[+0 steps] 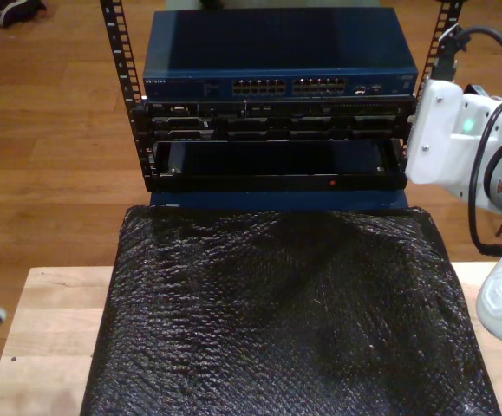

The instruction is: Grab the cable and plug it in

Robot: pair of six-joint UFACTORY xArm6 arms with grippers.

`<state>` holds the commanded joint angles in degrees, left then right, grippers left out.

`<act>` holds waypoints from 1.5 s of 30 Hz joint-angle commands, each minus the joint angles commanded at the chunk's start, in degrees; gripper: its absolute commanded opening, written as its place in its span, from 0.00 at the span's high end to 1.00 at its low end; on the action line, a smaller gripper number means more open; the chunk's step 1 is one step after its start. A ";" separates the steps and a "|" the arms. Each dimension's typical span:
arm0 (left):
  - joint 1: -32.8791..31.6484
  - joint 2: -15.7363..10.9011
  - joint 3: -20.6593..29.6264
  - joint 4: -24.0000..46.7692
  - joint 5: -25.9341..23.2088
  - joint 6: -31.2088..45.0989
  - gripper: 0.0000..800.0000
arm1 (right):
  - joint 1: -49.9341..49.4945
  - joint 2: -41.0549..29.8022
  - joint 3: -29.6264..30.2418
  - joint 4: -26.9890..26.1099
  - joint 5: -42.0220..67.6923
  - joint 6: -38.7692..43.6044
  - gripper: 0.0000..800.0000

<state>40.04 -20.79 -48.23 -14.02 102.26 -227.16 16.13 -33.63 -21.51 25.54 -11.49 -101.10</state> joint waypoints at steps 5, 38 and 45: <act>7.21 -1.67 4.57 5.10 -0.18 8.26 0.00 | 0.00 0.97 0.00 0.09 -0.09 0.00 1.00; 29.36 -7.47 28.22 20.22 -14.51 37.19 0.00 | 0.26 1.05 0.18 0.44 -0.09 0.09 1.00; 34.02 -8.00 32.53 20.57 -22.42 38.77 0.00 | 0.18 1.05 0.62 0.44 -0.09 0.09 1.00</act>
<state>74.07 -28.79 -15.70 6.55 79.85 -188.40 16.31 -32.57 -20.89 25.98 -11.58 -101.01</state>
